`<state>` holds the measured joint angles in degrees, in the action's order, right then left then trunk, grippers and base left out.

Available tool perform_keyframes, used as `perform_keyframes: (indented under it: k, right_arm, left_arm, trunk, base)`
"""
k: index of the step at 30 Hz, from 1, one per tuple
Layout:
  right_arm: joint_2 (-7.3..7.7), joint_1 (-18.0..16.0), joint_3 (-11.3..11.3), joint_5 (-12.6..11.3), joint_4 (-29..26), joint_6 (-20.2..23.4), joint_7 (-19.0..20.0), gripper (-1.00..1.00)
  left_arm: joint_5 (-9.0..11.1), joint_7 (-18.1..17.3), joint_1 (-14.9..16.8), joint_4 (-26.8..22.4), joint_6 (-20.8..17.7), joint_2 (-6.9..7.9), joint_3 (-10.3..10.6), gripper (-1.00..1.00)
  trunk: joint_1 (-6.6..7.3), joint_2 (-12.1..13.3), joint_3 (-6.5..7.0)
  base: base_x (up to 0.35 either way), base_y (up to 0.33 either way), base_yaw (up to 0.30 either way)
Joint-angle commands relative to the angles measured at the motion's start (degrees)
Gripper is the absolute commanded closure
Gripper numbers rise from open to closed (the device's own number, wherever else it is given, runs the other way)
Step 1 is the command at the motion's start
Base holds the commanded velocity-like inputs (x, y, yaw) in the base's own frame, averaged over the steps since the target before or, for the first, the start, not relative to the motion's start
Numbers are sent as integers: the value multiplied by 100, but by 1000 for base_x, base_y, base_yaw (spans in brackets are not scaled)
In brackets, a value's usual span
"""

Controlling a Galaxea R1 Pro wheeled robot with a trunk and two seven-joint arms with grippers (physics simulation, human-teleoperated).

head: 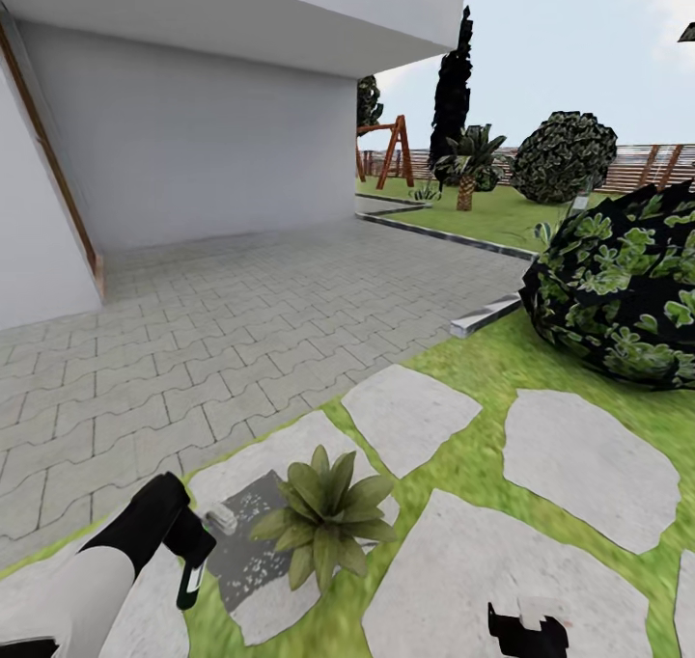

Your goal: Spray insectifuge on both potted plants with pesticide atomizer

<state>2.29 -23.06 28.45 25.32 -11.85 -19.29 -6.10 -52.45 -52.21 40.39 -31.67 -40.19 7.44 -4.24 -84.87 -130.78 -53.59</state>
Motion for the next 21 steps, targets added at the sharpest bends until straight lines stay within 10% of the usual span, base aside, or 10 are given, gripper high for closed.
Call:
perform_keyframes:
  k: [1, 21]
  right_arm:
    - [-1, -6, 35, 60, 9, -23, -21, -100]
    - [-1, -6, 29, 60, 13, -23, -23, -100]
  left_arm:
    - [-37, -44, -5, 24, -22, 2, -27, 100]
    - [-62, -77, -299, 94, 0, 50, -18, 100]
  trunk:
    - [1, -2, -5]
    - [1, -2, -5]
  base:
    - [11, 0, 0]
    - [1, 0, 0]
